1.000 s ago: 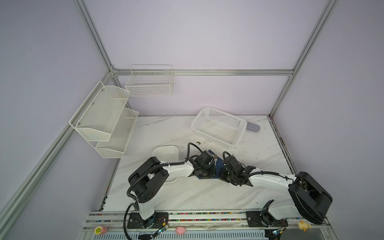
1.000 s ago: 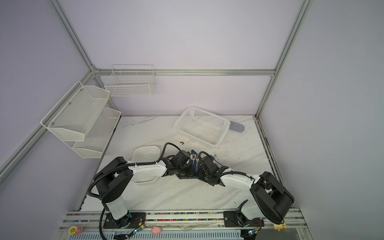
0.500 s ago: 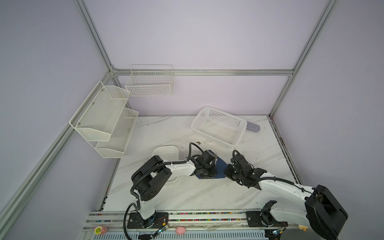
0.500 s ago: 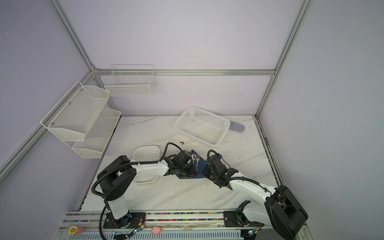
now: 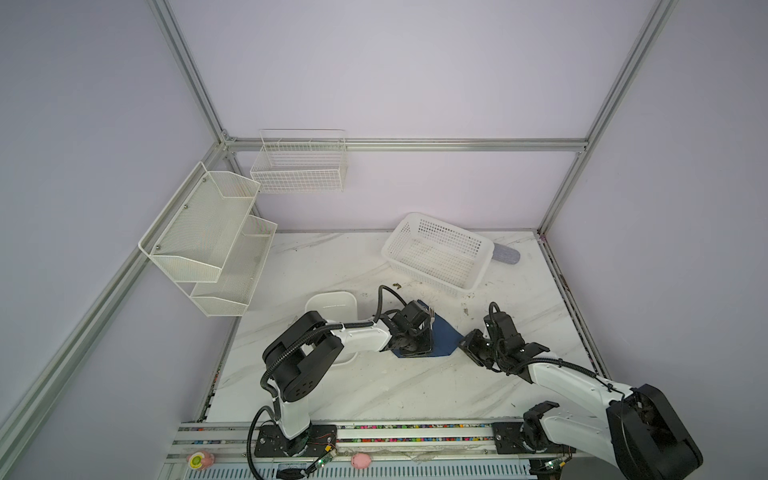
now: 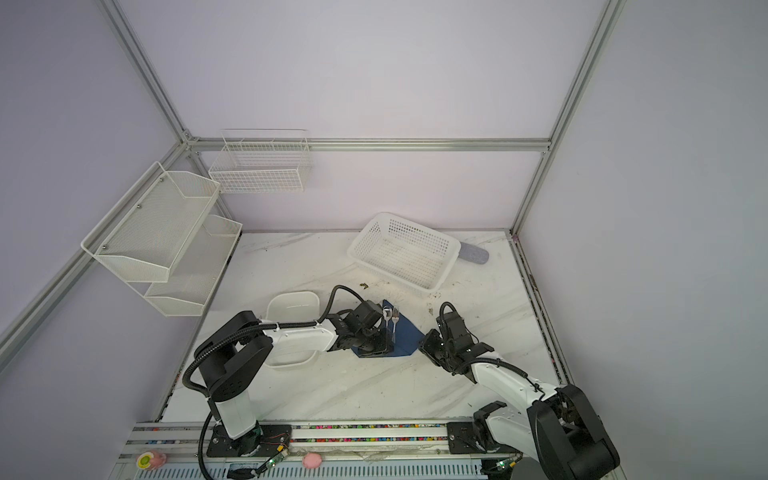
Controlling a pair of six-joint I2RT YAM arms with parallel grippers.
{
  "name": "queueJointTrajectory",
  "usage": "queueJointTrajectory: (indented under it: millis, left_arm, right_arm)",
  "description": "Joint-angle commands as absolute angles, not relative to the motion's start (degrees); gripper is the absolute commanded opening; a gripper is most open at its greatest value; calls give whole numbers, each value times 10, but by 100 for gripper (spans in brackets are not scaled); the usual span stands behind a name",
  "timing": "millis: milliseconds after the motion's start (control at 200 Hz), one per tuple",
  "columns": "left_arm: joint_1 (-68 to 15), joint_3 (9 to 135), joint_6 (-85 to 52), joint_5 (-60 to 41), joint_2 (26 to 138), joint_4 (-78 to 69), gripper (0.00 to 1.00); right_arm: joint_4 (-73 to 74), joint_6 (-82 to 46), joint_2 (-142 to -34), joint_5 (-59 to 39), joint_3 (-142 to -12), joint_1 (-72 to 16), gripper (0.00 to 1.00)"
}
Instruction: Place the utensils on the paper napkin and roll it up
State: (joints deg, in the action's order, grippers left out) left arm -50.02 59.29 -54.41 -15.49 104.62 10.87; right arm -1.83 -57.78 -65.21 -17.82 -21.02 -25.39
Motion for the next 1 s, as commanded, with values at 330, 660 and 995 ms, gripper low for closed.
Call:
queueJointTrajectory:
  millis: [330,660,995]
  left_arm:
    - [-503,646,-533,-157,1044,112,10]
    - [-503,660,-524,-142,1046,132,10]
    - [-503,665,-522,-149,1051,131,10]
  right_arm:
    - [81,-634,-679,-206,-159,-251,41]
    - [175,-671,-720,-209,-138,-240,43]
    - [311,-708,-735,-254,-117,-221,44]
